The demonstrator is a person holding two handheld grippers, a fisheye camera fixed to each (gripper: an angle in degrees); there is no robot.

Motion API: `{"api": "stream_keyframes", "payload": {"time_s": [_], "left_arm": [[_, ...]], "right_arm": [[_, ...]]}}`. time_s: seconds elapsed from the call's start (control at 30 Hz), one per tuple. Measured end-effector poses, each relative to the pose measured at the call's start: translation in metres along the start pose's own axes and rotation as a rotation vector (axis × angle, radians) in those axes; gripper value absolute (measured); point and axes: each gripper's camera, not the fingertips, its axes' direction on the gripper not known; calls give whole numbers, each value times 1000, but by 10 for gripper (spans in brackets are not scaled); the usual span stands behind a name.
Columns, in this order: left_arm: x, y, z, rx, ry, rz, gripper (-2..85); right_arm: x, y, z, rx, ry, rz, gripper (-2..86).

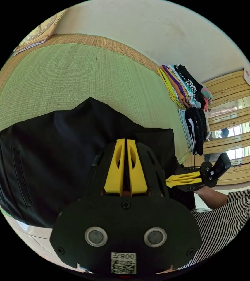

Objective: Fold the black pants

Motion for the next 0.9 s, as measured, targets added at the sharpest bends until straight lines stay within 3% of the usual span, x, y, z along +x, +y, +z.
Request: {"api": "stream_keyframes", "payload": {"time_s": [0.4,0.57,0.7,0.9], "left_arm": [[18,-7,-15,48,54,-95,30],[53,13,-23,51,163,-53,38],[92,21,3,-129,43,2,17],[126,15,-14,-104,-21,22,3]], "right_arm": [[11,16,11,-31,-54,39,3],[18,24,14,-38,-76,50,3],[20,32,17,-54,-74,57,4],[33,48,8,-43,-109,85,4]]}}
